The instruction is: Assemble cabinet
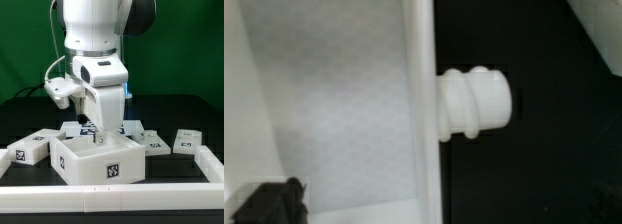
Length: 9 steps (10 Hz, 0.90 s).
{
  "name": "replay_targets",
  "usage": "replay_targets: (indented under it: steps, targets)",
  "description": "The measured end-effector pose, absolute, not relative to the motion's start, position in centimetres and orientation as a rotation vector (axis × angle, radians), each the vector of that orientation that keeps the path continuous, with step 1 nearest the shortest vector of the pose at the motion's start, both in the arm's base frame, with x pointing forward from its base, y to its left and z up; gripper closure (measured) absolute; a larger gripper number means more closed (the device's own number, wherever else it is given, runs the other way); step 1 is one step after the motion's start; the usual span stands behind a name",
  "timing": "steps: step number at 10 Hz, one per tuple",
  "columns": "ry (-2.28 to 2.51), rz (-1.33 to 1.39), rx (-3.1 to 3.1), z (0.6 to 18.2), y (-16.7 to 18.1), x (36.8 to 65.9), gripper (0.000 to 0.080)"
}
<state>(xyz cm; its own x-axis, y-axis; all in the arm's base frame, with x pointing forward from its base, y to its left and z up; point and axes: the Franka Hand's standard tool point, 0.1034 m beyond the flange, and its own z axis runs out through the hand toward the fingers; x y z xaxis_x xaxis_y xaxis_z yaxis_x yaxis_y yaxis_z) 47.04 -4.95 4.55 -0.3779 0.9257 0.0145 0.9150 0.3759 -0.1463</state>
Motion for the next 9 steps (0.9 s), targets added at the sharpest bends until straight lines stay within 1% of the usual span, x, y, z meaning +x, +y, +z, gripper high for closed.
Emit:
replay_targets:
  steps: [2, 5, 7, 9]
  targets:
    - [-2.511, 0.182, -1.689, 3.8, -4.9, 46.5, 0.0003]
    - [-2.502, 0.189, -1.683, 3.3, -4.8, 46.0, 0.0003]
    - [-2.489, 0.196, -1.675, 2.5, -4.7, 45.8, 0.0003]
    - [-2.484, 0.198, -1.68, 2.4, -4.7, 45.8, 0.0003]
